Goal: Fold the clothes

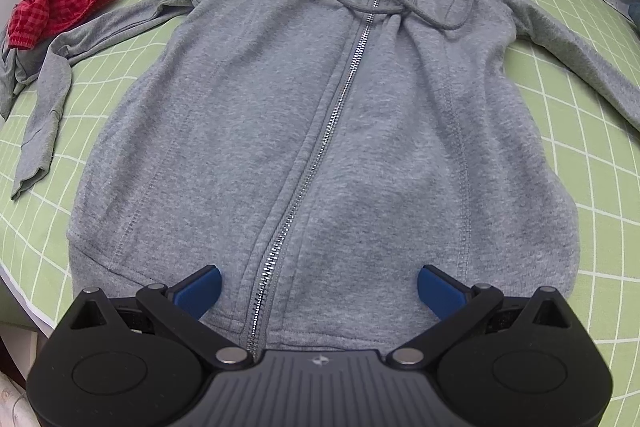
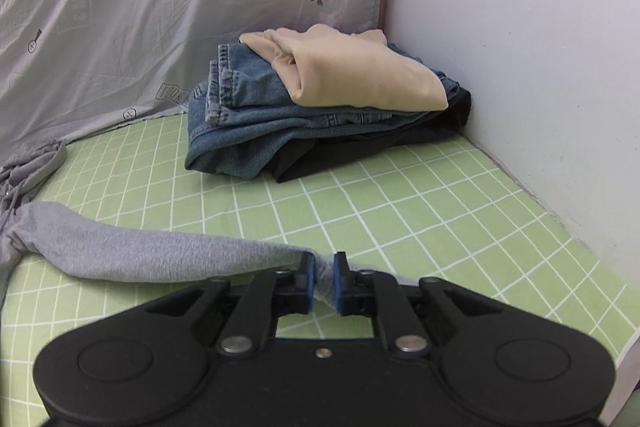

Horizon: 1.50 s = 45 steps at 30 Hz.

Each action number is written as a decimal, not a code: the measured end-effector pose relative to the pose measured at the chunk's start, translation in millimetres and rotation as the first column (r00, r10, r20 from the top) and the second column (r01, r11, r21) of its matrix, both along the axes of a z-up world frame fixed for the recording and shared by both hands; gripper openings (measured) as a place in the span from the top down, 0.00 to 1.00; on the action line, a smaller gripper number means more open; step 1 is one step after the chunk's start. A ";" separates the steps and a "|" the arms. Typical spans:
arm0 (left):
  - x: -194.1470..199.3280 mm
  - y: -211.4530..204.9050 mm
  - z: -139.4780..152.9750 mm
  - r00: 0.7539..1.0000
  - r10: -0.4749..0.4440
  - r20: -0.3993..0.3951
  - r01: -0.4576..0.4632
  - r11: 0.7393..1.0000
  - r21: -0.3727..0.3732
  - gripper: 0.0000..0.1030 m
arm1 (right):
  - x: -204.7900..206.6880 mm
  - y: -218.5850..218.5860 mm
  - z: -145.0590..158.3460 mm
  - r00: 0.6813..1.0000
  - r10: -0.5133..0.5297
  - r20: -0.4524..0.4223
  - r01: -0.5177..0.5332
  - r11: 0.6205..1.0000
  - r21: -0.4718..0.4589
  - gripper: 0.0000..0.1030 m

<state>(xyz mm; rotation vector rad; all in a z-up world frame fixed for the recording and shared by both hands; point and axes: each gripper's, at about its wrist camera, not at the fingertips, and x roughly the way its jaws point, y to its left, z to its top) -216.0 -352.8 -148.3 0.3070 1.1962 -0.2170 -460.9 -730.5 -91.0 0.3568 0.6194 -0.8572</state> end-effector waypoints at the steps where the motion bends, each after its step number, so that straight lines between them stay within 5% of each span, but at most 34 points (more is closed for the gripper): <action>1: 0.1 0.0 0.1 1.000 0.001 0.000 -0.001 1.000 0.001 0.00 | 0.2 -2.1 9.1 1.000 0.007 0.009 -0.007 1.000 -0.003 0.91; 6: 0.6 4.0 0.1 1.000 -0.004 0.002 0.004 1.000 -0.001 0.00 | 12.8 -25.9 21.9 1.000 0.003 0.002 -0.003 1.000 0.021 0.89; 12: 2.4 6.1 -0.5 1.000 -0.006 -0.003 0.006 1.000 -0.007 0.00 | 50.0 -89.3 -40.1 0.997 -0.048 -0.055 0.053 0.994 0.091 0.82; 17: 2.6 5.7 -0.7 1.000 -0.004 -0.001 0.004 1.000 -0.004 0.00 | 51.0 -121.8 -56.1 0.981 -0.190 -0.042 0.193 0.974 0.115 0.59; 23: 2.2 5.1 0.1 1.000 -0.001 -0.008 0.001 1.000 -0.006 0.00 | 4.0 -93.6 -44.3 0.946 -0.319 0.062 0.311 0.944 0.110 0.46; 33: 4.7 6.4 -0.2 1.000 0.001 -0.013 -0.001 1.000 -0.008 0.00 | -50.7 -47.8 -57.3 0.914 -0.396 0.090 0.370 0.904 0.216 0.46; 36: 3.9 7.4 0.0 1.000 0.002 -0.012 -0.002 1.000 -0.009 0.00 | -50.9 -30.3 -52.8 0.941 -0.331 0.065 0.320 0.937 0.141 0.44; 39: 3.1 7.9 0.2 1.000 0.001 -0.008 -0.001 1.000 -0.011 0.00 | -39.7 -12.9 -57.1 0.976 -0.214 -0.049 0.216 0.976 0.032 0.44; 45: 1.1 8.6 0.3 1.000 0.001 0.003 -0.001 1.000 -0.009 0.00 | -32.9 -10.2 -67.2 0.983 -0.158 -0.090 0.163 0.985 0.049 0.44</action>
